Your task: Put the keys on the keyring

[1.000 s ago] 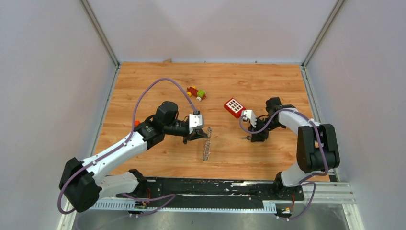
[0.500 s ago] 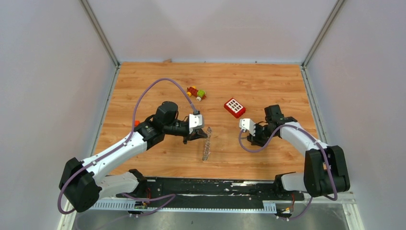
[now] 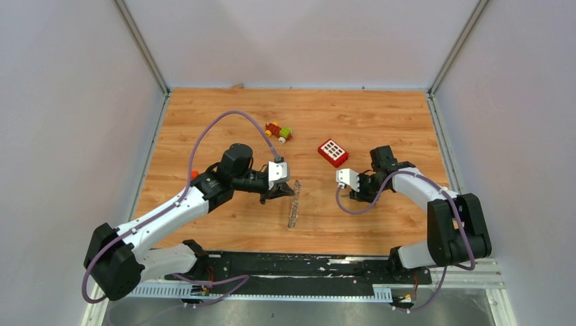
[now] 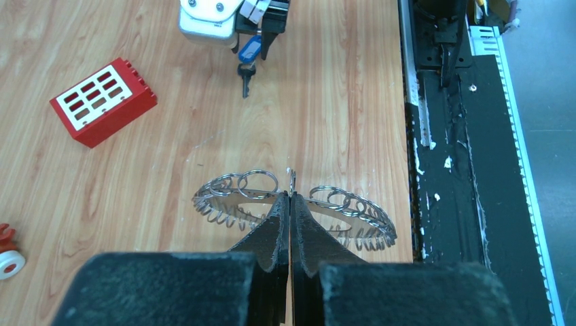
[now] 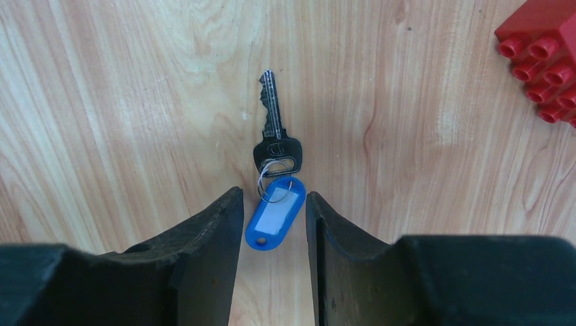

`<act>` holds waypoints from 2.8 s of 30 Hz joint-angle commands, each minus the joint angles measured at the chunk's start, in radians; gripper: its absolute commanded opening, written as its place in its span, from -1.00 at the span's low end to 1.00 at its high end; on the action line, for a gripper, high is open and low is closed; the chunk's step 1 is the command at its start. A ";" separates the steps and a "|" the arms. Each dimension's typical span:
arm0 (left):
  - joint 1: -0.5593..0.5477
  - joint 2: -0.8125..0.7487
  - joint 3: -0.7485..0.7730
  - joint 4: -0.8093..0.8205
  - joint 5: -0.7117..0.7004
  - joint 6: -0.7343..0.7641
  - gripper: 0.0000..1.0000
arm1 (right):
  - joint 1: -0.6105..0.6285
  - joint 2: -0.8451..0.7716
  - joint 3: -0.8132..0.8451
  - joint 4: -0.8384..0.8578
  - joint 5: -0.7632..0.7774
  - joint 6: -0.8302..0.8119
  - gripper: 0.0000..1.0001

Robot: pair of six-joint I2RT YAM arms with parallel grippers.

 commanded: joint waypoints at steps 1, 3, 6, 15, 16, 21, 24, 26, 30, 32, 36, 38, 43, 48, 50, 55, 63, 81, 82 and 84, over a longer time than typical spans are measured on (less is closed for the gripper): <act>-0.004 -0.003 0.037 0.026 0.019 0.014 -1.00 | 0.024 0.004 0.026 0.034 0.014 -0.034 -0.21; -0.004 -0.002 0.037 0.024 0.020 0.013 -1.00 | 0.031 0.009 0.026 0.036 0.018 -0.032 -0.21; -0.004 -0.002 0.036 0.023 0.018 0.013 -1.00 | 0.041 0.020 0.033 0.035 0.019 -0.028 -0.21; -0.003 -0.002 0.036 0.023 0.019 0.015 -1.00 | 0.050 0.062 0.036 0.032 0.042 -0.029 -0.42; -0.004 -0.002 0.036 0.022 0.019 0.014 -1.00 | 0.050 0.066 0.035 0.032 0.047 -0.028 -0.45; -0.003 -0.001 0.036 0.023 0.018 0.015 -1.00 | 0.050 0.070 0.040 0.018 0.047 -0.028 -0.60; -0.004 -0.001 0.036 0.022 0.020 0.014 -1.00 | 0.050 0.074 0.057 0.002 0.038 -0.018 -0.73; -0.004 -0.001 0.036 0.022 0.020 0.014 -1.00 | 0.049 0.079 0.069 -0.007 0.031 -0.015 -0.78; -0.004 -0.003 0.036 0.022 0.021 0.014 -1.00 | 0.048 0.096 0.097 -0.029 0.017 -0.008 -0.88; -0.003 -0.005 0.036 0.023 0.021 0.014 -1.00 | 0.046 0.104 0.108 -0.040 0.013 -0.005 -0.89; -0.004 -0.004 0.036 0.022 0.025 0.012 -1.00 | 0.042 0.111 0.130 -0.071 -0.007 -0.004 -0.90; -0.004 -0.005 0.036 0.022 0.028 0.012 -1.00 | 0.035 0.113 0.147 -0.096 -0.026 -0.002 -0.91; -0.004 -0.007 0.035 0.023 0.029 0.013 -1.00 | 0.014 0.145 0.207 -0.176 -0.079 -0.002 -0.93; -0.004 -0.009 0.034 0.020 0.027 0.012 -1.00 | -0.006 0.151 0.218 -0.183 -0.101 0.000 -0.92; -0.004 -0.007 0.034 0.021 0.029 0.013 -1.00 | -0.009 0.156 0.217 -0.180 -0.101 0.003 -0.92; -0.003 -0.005 0.036 0.023 0.029 0.014 -1.00 | -0.011 0.168 0.200 -0.156 -0.095 0.012 -0.91; -0.005 -0.003 0.036 0.022 0.029 0.012 -1.00 | -0.012 0.140 0.148 -0.113 -0.092 0.027 -0.89; -0.003 -0.007 0.034 0.023 0.031 0.011 -1.00 | -0.015 0.112 0.103 -0.081 -0.050 0.025 -0.77; -0.003 -0.007 0.034 0.023 0.031 0.013 -1.00 | -0.015 0.114 0.104 -0.080 -0.050 0.025 -0.78; -0.003 -0.006 0.034 0.022 0.032 0.014 -1.00 | -0.015 0.116 0.103 -0.077 -0.048 0.026 -0.81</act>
